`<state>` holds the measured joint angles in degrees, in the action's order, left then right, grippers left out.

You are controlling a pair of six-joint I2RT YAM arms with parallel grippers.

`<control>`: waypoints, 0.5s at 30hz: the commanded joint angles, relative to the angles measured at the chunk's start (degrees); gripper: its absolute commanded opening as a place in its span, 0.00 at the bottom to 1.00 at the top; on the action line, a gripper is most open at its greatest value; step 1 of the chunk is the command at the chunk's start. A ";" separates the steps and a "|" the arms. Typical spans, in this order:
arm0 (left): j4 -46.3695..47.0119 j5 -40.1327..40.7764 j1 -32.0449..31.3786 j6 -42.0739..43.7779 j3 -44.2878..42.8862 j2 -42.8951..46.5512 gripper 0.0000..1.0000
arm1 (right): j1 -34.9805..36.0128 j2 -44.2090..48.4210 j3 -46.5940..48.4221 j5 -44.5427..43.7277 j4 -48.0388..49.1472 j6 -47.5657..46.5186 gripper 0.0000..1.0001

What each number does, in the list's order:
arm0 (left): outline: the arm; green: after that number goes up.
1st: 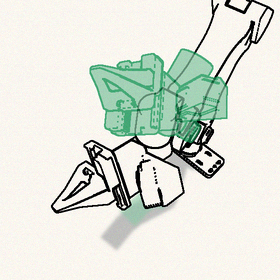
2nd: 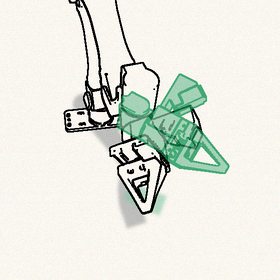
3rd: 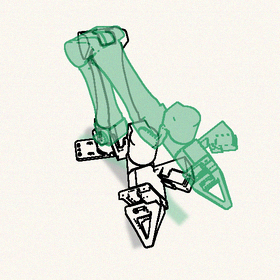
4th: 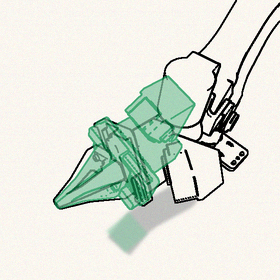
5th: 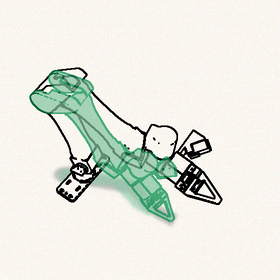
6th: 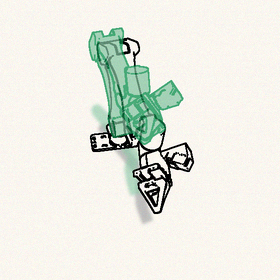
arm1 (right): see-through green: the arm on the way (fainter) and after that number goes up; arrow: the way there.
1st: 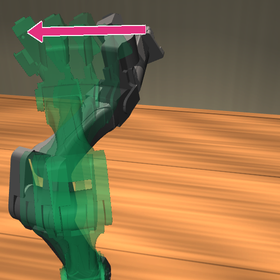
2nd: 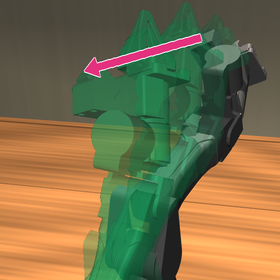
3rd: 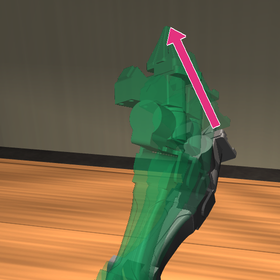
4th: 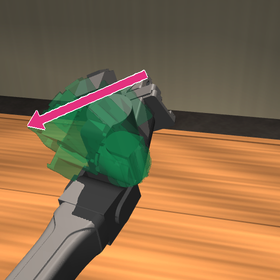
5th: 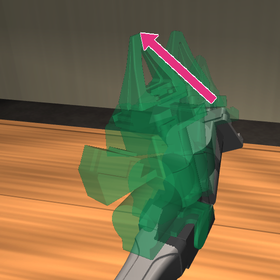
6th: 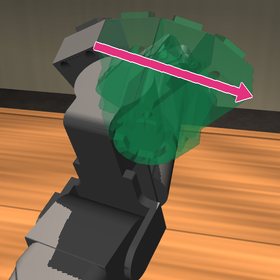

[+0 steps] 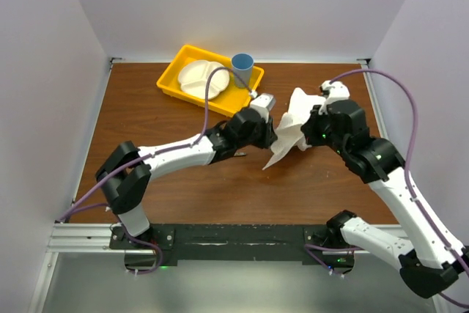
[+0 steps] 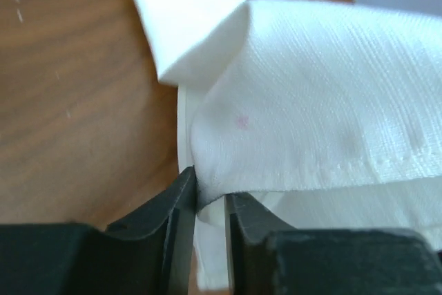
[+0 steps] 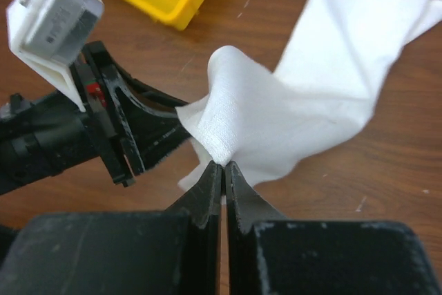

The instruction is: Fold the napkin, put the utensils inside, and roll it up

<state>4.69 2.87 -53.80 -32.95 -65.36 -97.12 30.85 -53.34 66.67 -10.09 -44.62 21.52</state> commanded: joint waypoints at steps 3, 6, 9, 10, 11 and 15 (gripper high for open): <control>-12.59 11.18 0.01 17.55 -25.29 0.18 0.00 | 0.17 4.30 12.59 -18.11 0.93 -3.31 0.00; -16.02 11.19 -0.16 22.83 -33.39 1.57 0.00 | 0.17 5.17 18.39 -19.45 3.91 -9.55 0.00; -16.20 8.74 -0.25 26.00 -37.71 5.43 0.00 | 0.09 5.53 24.36 -16.03 4.98 -16.93 0.00; -16.03 5.68 -0.34 26.79 -38.52 6.58 0.00 | 0.17 5.79 27.16 -14.28 5.07 -20.43 0.00; -15.68 3.74 -0.34 28.19 -39.22 7.81 0.00 | 0.09 6.40 28.24 -10.34 5.24 -23.16 0.00; -14.01 -8.39 -0.43 29.52 -40.98 15.53 0.00 | 0.17 11.32 31.49 -1.99 6.57 -29.59 0.00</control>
<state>-9.13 2.28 -55.35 -8.73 -103.13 -89.76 31.27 -47.22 93.06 -17.87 -41.47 3.11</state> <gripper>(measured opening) 0.029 0.014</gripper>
